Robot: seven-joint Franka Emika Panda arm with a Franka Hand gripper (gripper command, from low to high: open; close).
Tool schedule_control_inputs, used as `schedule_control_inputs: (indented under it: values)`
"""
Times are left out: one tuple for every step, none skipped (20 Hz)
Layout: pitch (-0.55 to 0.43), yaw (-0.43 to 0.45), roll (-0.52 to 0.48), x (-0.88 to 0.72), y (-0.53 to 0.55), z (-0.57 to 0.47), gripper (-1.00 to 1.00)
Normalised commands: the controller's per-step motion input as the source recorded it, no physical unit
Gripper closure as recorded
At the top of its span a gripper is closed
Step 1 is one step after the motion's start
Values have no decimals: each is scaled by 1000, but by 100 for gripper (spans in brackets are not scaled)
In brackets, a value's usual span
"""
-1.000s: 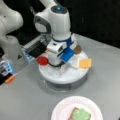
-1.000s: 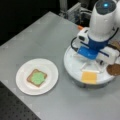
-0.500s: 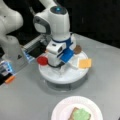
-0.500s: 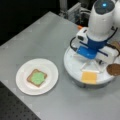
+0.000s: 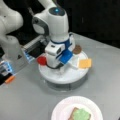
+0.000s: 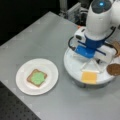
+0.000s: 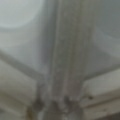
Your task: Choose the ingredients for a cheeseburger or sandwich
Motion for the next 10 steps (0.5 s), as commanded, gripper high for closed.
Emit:
schedule_control_inputs:
  values:
    - [-160, 228, -10, -143, -95, -117, -100]
    - [-161, 207, -9, -141, -83, -116, -100]
    - [-156, 190, -1, -141, -76, -117, -100]
    - [-147, 172, 5, -145, -70, -115, -100]
    - [-143, 161, 7, -147, -65, -114, -100]
    - [-141, 149, 11, -146, -58, -114, -100]
    - [-141, 142, 13, -143, -48, -114, -100]
    - [-142, 139, 15, -140, -37, -115, -100]
    - [-142, 138, 16, -138, -31, -116, -100]
    - [-145, 138, 16, -136, -23, -119, -100]
